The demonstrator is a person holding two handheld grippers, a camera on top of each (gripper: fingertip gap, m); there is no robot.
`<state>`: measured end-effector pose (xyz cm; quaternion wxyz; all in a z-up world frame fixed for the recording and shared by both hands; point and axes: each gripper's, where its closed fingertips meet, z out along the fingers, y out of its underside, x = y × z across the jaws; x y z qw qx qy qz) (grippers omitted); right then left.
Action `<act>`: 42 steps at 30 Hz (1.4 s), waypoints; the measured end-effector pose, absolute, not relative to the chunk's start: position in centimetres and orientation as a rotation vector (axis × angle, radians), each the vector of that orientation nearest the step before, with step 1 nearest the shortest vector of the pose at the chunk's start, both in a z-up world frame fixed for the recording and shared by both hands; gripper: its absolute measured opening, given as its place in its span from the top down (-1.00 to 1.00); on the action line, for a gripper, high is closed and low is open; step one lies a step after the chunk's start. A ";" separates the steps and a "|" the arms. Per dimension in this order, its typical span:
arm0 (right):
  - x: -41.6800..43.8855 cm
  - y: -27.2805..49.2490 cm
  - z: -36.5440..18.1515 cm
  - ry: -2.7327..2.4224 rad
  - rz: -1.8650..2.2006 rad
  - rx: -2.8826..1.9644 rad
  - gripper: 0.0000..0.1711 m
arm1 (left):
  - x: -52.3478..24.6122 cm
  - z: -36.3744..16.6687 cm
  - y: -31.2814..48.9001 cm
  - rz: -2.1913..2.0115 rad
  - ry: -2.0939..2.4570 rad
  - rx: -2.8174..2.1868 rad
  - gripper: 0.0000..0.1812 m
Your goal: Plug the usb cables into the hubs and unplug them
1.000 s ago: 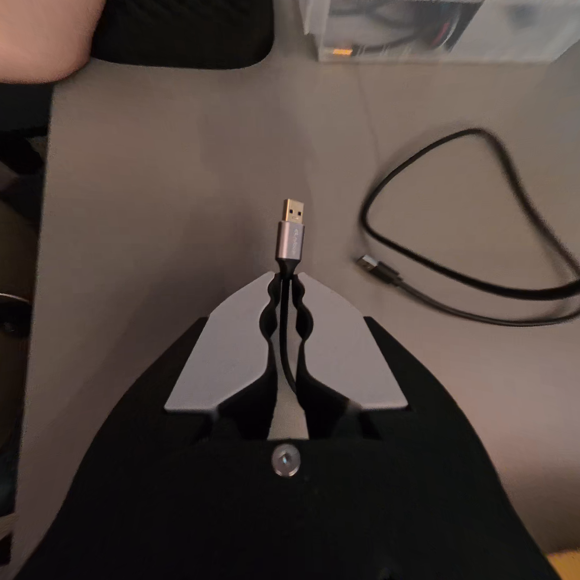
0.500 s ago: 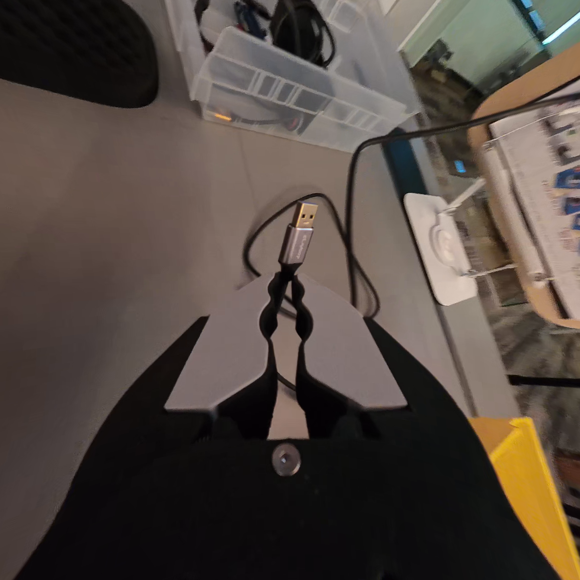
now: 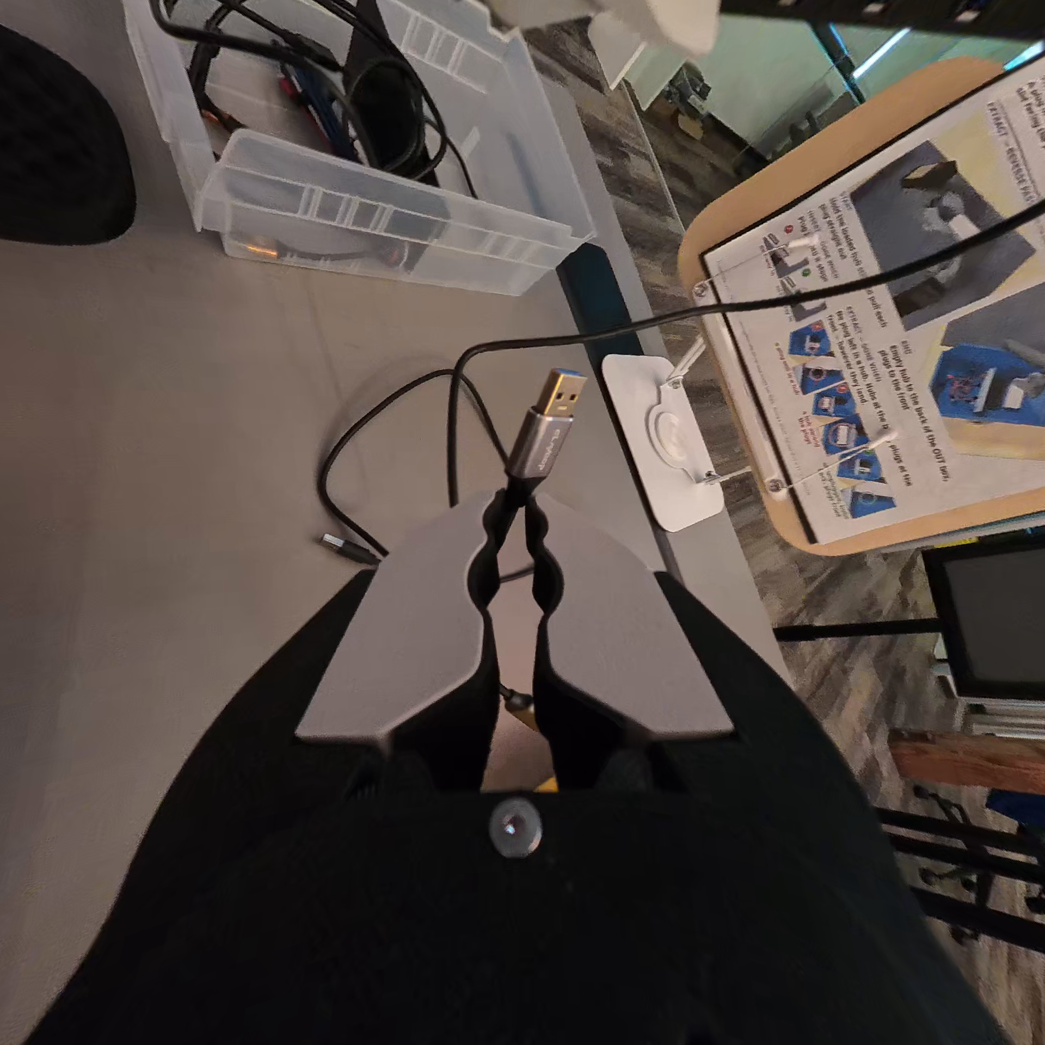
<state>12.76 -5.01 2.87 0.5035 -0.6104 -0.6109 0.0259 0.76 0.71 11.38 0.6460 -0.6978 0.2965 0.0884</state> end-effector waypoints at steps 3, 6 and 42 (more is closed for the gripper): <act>12.5 -5.1 4.7 -1.474 0.115 -1.518 0.92 | 1.0 11.4 1.0 0.201 0.664 -1.568 0.69; 12.2 -4.8 6.4 -1.468 0.167 -1.580 0.92 | 1.5 11.3 1.3 0.184 0.651 -1.541 0.69; 15.1 -1.8 4.3 -1.370 0.263 -1.886 0.92 | 10.7 7.1 1.3 0.026 0.848 -1.334 0.70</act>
